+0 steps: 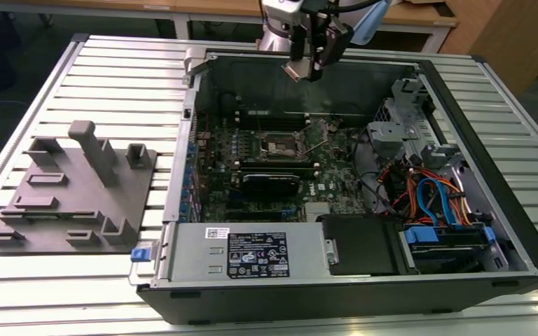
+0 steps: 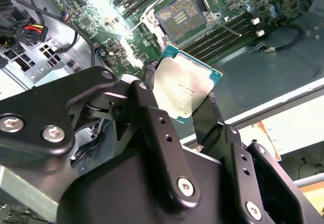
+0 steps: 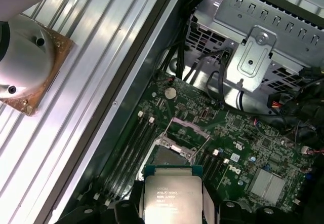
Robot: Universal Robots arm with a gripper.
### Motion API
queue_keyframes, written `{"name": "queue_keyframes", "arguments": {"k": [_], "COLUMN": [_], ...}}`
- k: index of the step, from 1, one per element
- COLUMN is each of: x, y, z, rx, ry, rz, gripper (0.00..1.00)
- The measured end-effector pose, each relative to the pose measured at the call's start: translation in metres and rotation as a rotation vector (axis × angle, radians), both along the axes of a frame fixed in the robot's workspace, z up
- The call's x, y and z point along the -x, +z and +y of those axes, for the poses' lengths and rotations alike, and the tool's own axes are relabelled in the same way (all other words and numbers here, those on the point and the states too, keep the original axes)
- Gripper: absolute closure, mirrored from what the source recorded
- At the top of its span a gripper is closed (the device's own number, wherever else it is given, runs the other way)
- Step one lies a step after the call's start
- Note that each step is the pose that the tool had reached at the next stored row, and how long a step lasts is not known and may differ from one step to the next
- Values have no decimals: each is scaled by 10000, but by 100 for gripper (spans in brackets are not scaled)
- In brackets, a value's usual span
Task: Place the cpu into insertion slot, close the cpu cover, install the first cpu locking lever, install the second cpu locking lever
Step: 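Place the cpu into insertion slot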
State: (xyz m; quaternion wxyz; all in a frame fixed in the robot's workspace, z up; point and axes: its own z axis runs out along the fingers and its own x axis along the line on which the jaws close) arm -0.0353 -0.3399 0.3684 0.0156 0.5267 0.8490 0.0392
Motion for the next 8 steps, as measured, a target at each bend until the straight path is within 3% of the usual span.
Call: {"name": "queue_keyframes", "arguments": {"k": [8], "x": [0], "y": [-3], "z": [0], "rx": [0], "ry": [-529], "rz": [0], "gripper": [46]}}
